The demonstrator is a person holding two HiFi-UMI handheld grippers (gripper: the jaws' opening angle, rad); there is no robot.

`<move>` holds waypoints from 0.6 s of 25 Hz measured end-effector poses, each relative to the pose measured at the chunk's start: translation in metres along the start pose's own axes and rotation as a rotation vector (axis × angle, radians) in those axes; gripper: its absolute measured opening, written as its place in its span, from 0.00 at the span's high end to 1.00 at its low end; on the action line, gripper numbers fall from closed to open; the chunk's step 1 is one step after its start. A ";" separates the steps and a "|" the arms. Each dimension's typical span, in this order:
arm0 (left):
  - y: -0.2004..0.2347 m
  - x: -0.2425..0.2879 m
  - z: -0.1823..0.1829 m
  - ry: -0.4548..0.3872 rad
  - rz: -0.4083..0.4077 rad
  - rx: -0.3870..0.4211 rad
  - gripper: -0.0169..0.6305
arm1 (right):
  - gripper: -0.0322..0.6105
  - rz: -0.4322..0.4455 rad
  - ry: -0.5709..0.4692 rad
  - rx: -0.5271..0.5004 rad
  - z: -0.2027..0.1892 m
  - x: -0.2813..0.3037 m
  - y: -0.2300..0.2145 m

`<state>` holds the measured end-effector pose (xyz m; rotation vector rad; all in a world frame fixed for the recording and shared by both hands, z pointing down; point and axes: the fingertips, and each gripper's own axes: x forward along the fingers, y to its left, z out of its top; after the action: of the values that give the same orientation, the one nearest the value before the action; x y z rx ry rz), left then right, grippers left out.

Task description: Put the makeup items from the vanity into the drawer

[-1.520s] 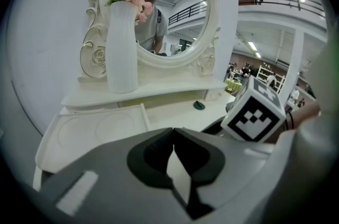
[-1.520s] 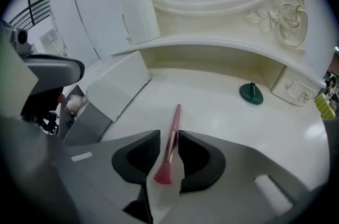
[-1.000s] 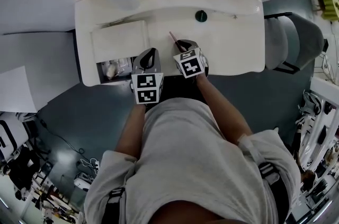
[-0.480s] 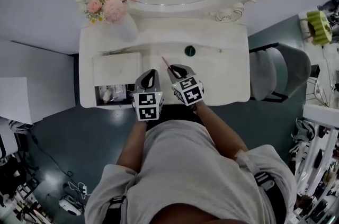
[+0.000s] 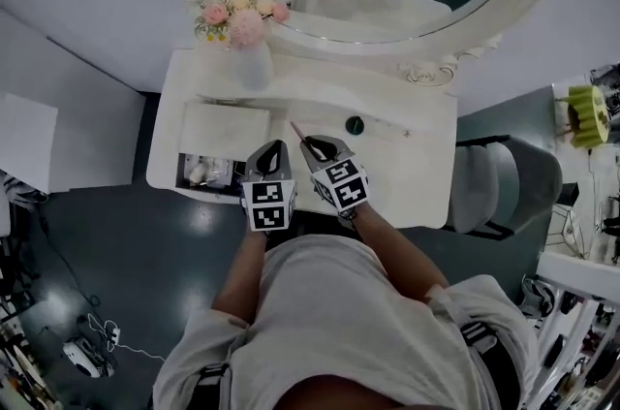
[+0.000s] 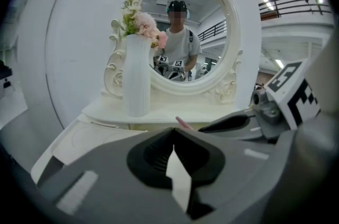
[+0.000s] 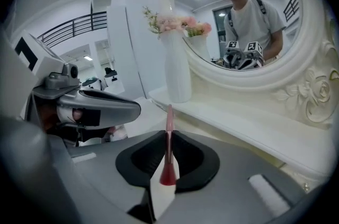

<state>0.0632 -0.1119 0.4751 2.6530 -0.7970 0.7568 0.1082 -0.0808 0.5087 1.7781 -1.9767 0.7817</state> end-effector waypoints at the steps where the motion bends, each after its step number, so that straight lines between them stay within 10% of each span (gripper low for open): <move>1: 0.006 -0.005 -0.002 -0.001 0.022 -0.013 0.97 | 0.88 0.019 0.001 -0.015 0.002 0.003 0.006; 15: 0.070 -0.071 -0.040 -0.026 0.259 -0.170 0.97 | 0.88 0.261 0.001 -0.188 0.023 0.027 0.099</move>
<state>-0.0434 -0.1224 0.4763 2.4416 -1.1734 0.6805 0.0084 -0.1117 0.4916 1.4329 -2.2296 0.6484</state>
